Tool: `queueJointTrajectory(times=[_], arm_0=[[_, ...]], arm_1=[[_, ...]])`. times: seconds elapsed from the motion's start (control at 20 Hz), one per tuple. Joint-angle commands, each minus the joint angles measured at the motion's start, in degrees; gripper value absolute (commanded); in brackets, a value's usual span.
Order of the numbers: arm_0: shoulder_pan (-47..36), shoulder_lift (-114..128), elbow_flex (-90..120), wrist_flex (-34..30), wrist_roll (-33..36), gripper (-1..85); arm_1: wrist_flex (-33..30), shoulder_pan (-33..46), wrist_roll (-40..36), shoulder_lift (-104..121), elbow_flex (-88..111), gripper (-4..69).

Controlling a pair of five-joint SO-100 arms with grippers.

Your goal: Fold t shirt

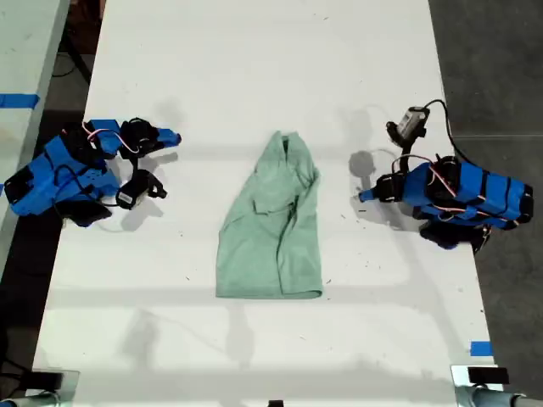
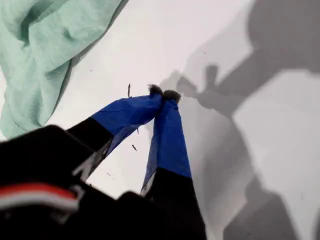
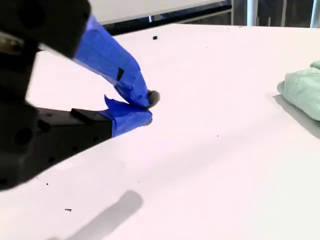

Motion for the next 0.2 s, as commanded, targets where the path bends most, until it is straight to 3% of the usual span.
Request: queueJointTrajectory(times=[0.0, 0.15], arm_0=[[-0.79, 0.44, 2.29, 0.09, -1.05, -0.4], [-0.79, 0.44, 2.29, 0.18, -0.88, -0.4]], arm_1=[[0.18, -0.97, -1.14, 0.62, 2.90, 0.1], [0.18, -0.79, -0.97, 0.62, 2.90, 0.1]])
